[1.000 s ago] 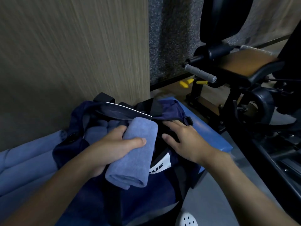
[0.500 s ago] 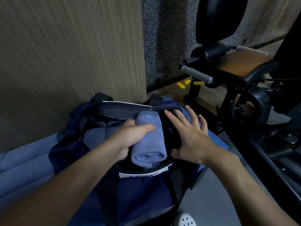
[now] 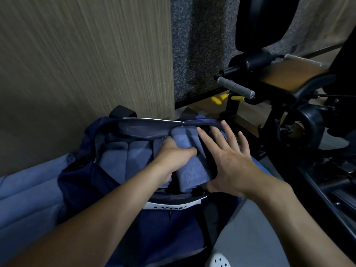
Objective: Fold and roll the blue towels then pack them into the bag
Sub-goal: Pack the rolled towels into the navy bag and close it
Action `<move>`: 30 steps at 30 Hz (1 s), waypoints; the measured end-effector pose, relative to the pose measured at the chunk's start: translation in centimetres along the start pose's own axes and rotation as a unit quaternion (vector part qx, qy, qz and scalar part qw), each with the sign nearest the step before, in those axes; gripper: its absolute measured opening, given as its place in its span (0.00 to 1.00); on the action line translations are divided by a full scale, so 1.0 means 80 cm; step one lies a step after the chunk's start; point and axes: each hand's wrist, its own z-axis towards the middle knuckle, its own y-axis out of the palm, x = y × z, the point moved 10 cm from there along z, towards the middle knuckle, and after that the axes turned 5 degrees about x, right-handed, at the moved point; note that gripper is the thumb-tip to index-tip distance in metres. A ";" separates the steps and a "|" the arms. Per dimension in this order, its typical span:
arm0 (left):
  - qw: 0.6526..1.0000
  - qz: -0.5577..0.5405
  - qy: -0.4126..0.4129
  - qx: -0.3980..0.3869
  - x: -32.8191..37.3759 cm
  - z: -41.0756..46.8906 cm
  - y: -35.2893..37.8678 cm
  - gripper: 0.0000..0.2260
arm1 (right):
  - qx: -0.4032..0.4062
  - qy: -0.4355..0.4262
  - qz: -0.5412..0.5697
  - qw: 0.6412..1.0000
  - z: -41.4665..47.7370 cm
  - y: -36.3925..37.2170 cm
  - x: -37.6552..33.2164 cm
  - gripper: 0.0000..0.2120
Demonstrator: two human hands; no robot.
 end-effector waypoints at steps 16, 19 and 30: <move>0.992 -0.089 -0.094 -0.001 -0.012 0.011 0.038 0.19 | 0.007 0.009 0.006 1.000 -0.001 -0.012 -0.005 0.67; 0.991 -0.079 -0.108 0.000 -0.013 0.009 0.042 0.15 | 0.006 0.014 0.018 1.000 -0.001 -0.016 -0.004 0.67; 0.990 0.093 0.034 0.104 0.017 0.008 0.024 0.23 | 0.031 0.032 0.068 0.997 0.000 -0.022 0.001 0.68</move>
